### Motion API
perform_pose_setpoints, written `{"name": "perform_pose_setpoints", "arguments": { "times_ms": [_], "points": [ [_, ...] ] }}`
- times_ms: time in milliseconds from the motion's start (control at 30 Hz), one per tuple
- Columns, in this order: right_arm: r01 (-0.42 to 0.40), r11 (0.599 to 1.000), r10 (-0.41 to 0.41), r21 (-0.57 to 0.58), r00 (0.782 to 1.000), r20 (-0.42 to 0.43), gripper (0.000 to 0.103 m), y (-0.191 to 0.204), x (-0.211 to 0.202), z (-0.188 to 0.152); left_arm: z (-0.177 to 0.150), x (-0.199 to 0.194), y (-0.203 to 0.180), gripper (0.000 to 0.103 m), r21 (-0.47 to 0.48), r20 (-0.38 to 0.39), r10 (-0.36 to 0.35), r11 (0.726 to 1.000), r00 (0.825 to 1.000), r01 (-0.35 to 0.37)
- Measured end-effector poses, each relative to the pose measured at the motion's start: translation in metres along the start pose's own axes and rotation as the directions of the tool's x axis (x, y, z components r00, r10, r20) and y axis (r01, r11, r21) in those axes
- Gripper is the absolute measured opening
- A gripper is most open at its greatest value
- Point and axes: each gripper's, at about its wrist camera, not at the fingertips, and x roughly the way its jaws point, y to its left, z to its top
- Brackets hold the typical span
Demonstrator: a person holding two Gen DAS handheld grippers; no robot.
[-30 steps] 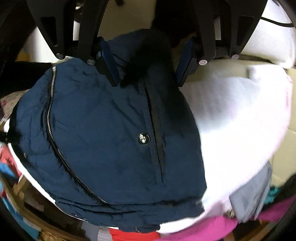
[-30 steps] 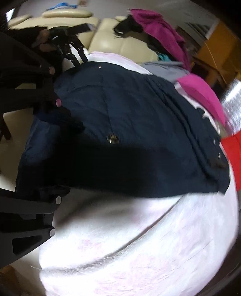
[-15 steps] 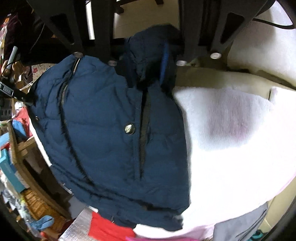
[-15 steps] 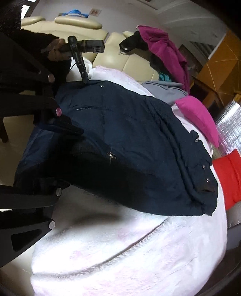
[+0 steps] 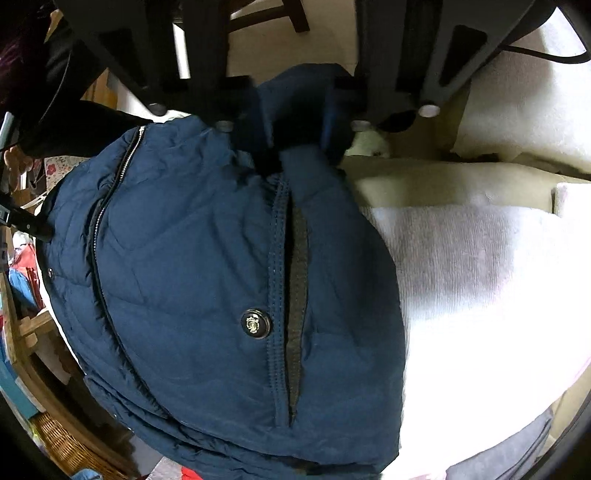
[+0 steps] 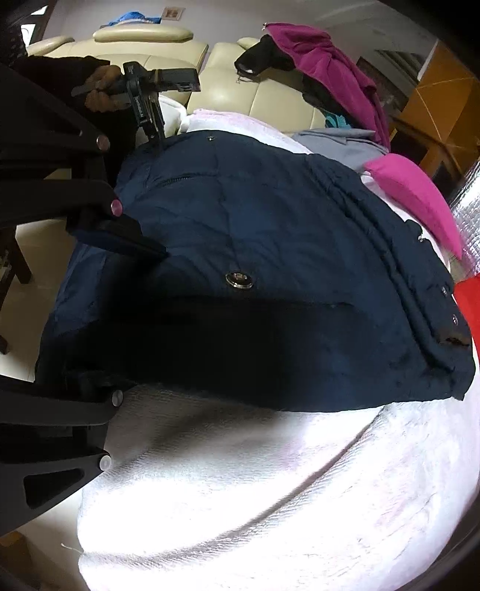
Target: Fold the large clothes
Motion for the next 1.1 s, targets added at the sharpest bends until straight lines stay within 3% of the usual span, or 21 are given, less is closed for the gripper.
{"name": "perform_pose_setpoints", "arguments": {
  "times_ms": [133,233,300,333,433,500,533,600,700,867,967,1100],
  "points": [
    [-0.034,0.999,0.034,0.011,0.999,0.008,0.048,-0.004,-0.006,0.0,0.001,0.002,-0.002,0.025,-0.003,-0.004,-0.001,1.0,1.0,0.001],
    [-0.03,0.999,0.03,0.021,1.0,0.004,0.051,-0.008,-0.008,-0.001,0.002,0.013,-0.001,0.064,-0.003,-0.064,0.018,1.0,0.998,-0.019],
    [-0.03,0.999,0.031,0.034,0.999,-0.017,0.066,-0.006,0.0,-0.002,0.001,0.019,-0.006,0.064,0.014,-0.079,0.039,0.999,0.996,-0.037],
    [-0.027,0.999,0.028,0.029,0.999,-0.021,0.066,-0.005,0.002,-0.003,0.001,0.021,-0.009,0.064,0.028,-0.073,0.052,0.998,0.996,-0.05],
    [0.002,1.0,-0.002,-0.02,1.0,-0.017,0.064,0.007,0.005,-0.003,-0.001,0.017,-0.019,0.037,0.051,-0.044,0.049,0.998,0.998,-0.047],
    [0.025,0.997,-0.025,-0.069,1.0,0.002,0.042,0.015,0.002,-0.004,-0.003,0.012,-0.023,0.024,0.042,-0.026,0.033,0.999,0.999,-0.032],
    [0.019,0.997,-0.018,-0.081,1.0,0.015,0.039,0.017,-0.001,-0.003,-0.002,0.009,-0.022,0.019,0.029,-0.017,0.015,0.999,1.0,-0.014],
    [0.001,0.995,0.004,-0.101,0.999,0.047,0.029,0.022,-0.008,-0.004,-0.002,-0.001,-0.02,0.016,0.008,0.003,-0.028,1.0,1.0,0.028],
    [-0.04,0.987,0.057,-0.153,0.992,0.109,0.028,0.034,-0.021,-0.003,-0.002,-0.021,-0.015,0.014,-0.001,0.056,-0.119,0.993,0.991,0.119],
    [-0.1,0.981,0.126,-0.167,0.98,0.155,0.023,0.043,-0.032,0.006,0.004,-0.062,-0.011,0.011,0.007,0.158,-0.25,0.968,0.955,0.252],
    [-0.14,0.972,0.175,-0.187,0.966,0.189,0.018,0.054,-0.039,0.016,0.023,-0.095,-0.011,0.01,0.034,0.232,-0.325,0.945,0.917,0.326],
    [-0.178,0.966,0.222,-0.188,0.942,0.251,0.014,0.068,-0.048,0.038,0.066,-0.126,-0.019,0.009,0.08,0.327,-0.351,0.935,0.877,0.344]
  ]
}}
